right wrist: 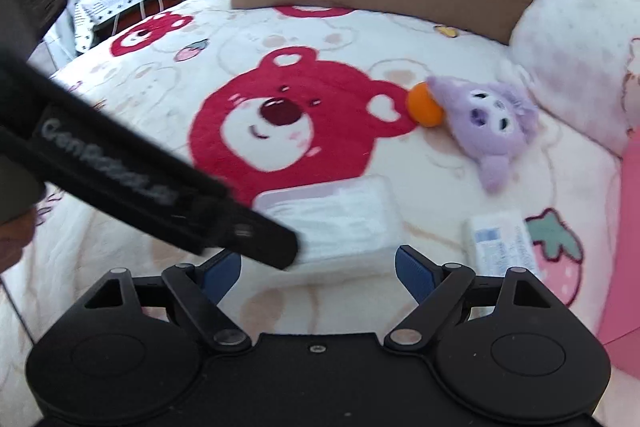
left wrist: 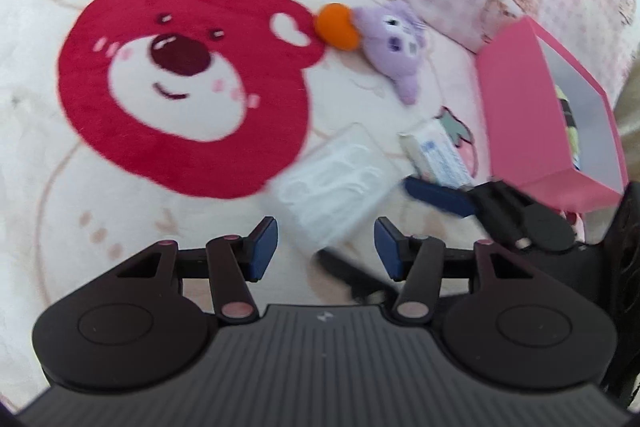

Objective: Organize objects
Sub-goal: 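Open the left tool and move it to the clear cable box, then close the left tool on the clear floss-pick box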

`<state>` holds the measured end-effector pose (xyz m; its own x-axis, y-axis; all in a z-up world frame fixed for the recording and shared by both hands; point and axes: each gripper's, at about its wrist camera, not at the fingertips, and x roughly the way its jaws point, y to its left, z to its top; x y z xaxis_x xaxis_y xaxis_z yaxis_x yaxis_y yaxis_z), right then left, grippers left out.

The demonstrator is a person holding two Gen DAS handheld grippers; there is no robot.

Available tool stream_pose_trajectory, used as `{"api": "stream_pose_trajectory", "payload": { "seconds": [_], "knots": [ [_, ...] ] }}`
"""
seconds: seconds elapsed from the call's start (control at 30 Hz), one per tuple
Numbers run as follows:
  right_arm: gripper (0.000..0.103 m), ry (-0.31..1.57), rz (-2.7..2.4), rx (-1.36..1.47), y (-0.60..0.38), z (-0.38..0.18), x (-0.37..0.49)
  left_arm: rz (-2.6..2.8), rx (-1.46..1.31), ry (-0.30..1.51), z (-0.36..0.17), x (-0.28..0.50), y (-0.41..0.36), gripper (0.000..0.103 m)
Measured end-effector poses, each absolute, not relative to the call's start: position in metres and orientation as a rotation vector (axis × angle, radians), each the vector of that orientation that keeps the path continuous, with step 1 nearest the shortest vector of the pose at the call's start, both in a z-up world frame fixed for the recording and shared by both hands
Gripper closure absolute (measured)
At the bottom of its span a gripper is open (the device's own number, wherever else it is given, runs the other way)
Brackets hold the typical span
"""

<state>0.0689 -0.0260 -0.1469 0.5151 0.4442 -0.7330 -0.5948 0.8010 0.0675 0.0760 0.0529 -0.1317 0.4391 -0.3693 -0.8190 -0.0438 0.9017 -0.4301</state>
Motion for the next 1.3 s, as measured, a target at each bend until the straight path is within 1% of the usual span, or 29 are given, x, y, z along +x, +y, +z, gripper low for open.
{"api": "stream_pose_trajectory", "payload": {
  "seconds": [0.13, 0.2, 0.3, 0.4, 0.63, 0.7, 0.83, 1.3],
  "knots": [
    [0.005, 0.852, 0.724, -0.265, -0.017, -0.159, 0.1, -0.216, -0.445, 1.1, -0.148, 0.083, 0.062, 0.053],
    [0.005, 0.875, 0.742, -0.248, -0.015, -0.164, 0.11, -0.215, -0.489, 1.096, -0.153, 0.087, 0.066, 0.054],
    [0.004, 0.891, 0.737, -0.244, -0.015, -0.167, 0.109, -0.219, -0.554, 1.097, -0.163, 0.091, 0.07, 0.052],
    [0.004, 0.898, 0.73, -0.268, -0.017, -0.173, 0.101, -0.227, -0.621, 1.098, -0.169, 0.092, 0.071, 0.052],
    [0.005, 0.865, 0.688, -0.249, -0.019, -0.177, 0.094, -0.228, -0.57, 1.043, -0.168, 0.089, 0.063, 0.052],
    [0.009, 0.857, 0.684, -0.232, -0.019, -0.176, 0.091, -0.226, -0.565, 1.034, -0.167, 0.088, 0.062, 0.052],
    [0.009, 0.839, 0.663, -0.256, -0.016, -0.176, 0.083, -0.229, -0.538, 1.035, -0.164, 0.085, 0.059, 0.054],
    [0.009, 0.916, 0.616, -0.177, -0.015, -0.165, 0.072, -0.232, -0.521, 1.072, -0.151, 0.067, 0.055, 0.055]
  ]
}}
